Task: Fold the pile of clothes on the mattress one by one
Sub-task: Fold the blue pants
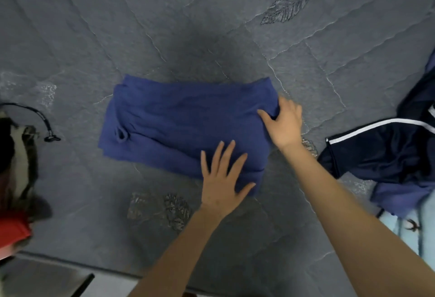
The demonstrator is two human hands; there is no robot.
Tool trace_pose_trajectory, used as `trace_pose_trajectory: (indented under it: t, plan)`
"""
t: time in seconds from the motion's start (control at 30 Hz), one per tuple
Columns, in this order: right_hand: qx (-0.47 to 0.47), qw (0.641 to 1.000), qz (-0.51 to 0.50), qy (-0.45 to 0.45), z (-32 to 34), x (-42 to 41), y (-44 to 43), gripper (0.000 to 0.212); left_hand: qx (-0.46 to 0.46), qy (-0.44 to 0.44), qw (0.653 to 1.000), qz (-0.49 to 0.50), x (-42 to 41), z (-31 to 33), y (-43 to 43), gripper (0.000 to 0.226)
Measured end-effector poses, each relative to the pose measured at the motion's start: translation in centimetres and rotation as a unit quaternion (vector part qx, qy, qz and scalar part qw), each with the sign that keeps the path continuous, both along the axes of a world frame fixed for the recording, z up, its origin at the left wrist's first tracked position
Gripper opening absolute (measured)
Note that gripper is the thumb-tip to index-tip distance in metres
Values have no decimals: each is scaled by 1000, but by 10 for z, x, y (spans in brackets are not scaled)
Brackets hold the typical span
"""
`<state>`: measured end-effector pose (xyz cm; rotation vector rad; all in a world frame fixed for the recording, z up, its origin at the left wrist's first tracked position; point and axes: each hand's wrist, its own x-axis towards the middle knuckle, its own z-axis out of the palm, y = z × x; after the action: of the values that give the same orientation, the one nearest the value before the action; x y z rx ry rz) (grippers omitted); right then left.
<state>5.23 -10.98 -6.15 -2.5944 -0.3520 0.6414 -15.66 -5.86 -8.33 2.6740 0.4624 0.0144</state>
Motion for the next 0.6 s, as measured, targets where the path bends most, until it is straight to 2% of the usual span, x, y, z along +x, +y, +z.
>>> trace_pose_trajectory:
  t: [0.1,0.17,0.23,0.27,0.33,0.4,0.43,0.5,0.57,0.6]
  plan:
    - [85,995,-26,51,6,6,0,20,10,49,997,60,-1,-8,-47,61]
    - [136,987,-41,76,13,15,-2,18,-4,47,994,98,-5,-11,-53,44]
    - [161,982,-45,89,20,23,-4,16,-1,28,995,91,-8,-13,-52,22]
    - [174,979,-48,99,23,26,-4,16,-2,18,996,85,-7,-11,-52,19]
    - [196,973,-65,102,28,30,-4,24,-27,-6,997,76,-6,-3,-50,29]
    - [218,966,-98,99,33,33,-4,21,-96,-42,989,105,-9,6,-46,37]
    - [230,961,-117,102,35,33,-4,17,-156,-50,976,145,-12,11,-42,37]
    - [249,952,-139,115,40,29,0,15,-291,-66,915,271,-19,25,-33,26]
    - [259,943,-145,147,45,18,9,17,-320,-118,861,378,-27,35,-19,11]
    - [269,936,-148,170,48,11,17,16,-306,-144,846,413,-30,39,-11,14]
